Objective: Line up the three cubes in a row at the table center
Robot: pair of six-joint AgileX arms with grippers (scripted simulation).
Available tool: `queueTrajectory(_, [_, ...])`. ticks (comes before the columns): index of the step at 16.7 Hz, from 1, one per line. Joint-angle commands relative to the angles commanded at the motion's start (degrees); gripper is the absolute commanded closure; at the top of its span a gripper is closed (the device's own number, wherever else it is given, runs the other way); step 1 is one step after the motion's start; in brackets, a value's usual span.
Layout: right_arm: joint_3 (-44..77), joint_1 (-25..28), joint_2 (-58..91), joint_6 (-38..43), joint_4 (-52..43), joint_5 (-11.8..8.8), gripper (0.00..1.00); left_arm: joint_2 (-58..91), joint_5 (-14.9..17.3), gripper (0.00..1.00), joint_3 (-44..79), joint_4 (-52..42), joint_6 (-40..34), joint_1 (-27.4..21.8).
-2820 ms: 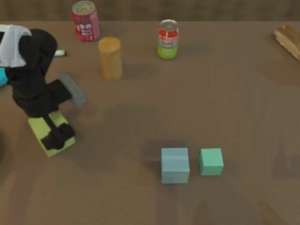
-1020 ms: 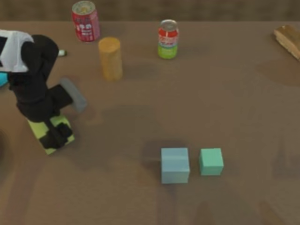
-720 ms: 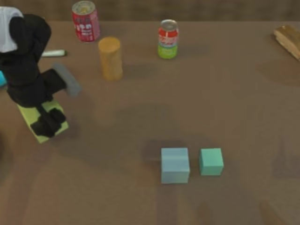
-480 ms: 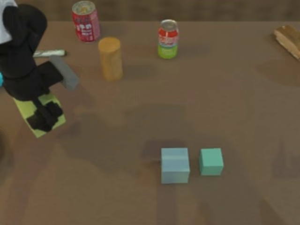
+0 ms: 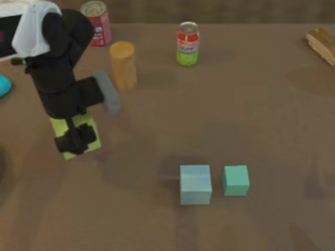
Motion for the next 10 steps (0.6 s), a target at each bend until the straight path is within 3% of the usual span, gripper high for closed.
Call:
queueTrajectory(5, [0.0, 0.0, 0.0, 0.0, 0.0, 0.0, 0.0, -3.2, 0.0, 1.0, -1.6, -1.3, 5.6, -14.1])
queueTrajectory(10, [0.0, 0.0, 0.0, 0.0, 0.0, 0.0, 0.0, -4.1, -0.1, 1.0, -2.1, -1.5, 6.8, -16.5])
